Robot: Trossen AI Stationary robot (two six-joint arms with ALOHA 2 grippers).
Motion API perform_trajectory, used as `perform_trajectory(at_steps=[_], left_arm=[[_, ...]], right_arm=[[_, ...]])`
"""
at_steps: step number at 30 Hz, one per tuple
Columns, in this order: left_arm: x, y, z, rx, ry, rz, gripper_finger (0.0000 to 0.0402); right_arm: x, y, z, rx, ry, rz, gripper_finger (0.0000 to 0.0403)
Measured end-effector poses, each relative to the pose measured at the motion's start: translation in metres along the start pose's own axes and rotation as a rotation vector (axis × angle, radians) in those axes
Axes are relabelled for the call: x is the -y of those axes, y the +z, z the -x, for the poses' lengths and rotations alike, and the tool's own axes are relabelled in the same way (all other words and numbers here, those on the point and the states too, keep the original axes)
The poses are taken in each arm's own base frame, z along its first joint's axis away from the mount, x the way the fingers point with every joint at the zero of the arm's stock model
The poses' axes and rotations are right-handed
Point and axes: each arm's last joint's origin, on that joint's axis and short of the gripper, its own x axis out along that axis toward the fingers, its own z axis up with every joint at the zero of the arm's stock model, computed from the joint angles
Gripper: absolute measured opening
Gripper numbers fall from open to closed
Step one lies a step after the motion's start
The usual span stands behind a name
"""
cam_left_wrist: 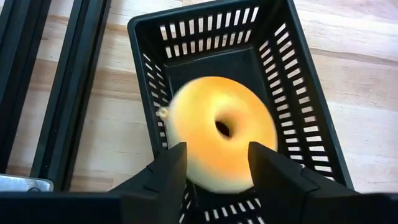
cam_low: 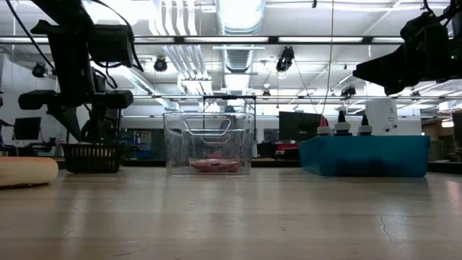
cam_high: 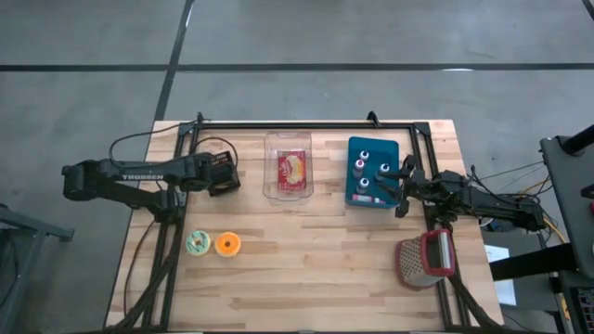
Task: Pick & Place Food Item
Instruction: Put the right orange donut into the black bin, then put the orange donut into the black bin
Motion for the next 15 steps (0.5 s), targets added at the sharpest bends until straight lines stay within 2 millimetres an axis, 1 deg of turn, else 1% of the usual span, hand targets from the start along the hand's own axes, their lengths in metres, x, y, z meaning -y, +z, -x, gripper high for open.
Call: perform_trajectory(at_steps=[6, 9, 12, 15], left_arm=[[0.0, 0.0, 0.0, -0.003, -0.001, 0.0, 0.0181], [0.001, 0.0, 0.001, -0.033, -0.017, -0.006, 0.0181], [0.006, 0.003, 0.009, -0.068, -0.061, -0.08, 0.0181], [0.013, 0.006, 0.019, -0.098, -0.122, -0.207, 0.0181]], right_arm=[[0.0, 0.0, 0.0, 0.0, 0.0, -0.002, 0.0141], [0.0, 0.0, 0.0, 0.0, 0.0, 0.0, 0.0141], [0.0, 0.0, 0.0, 0.0, 0.0, -0.002, 0.0141], [0.0, 0.0, 0.0, 0.0, 0.0, 0.0, 0.0141]])
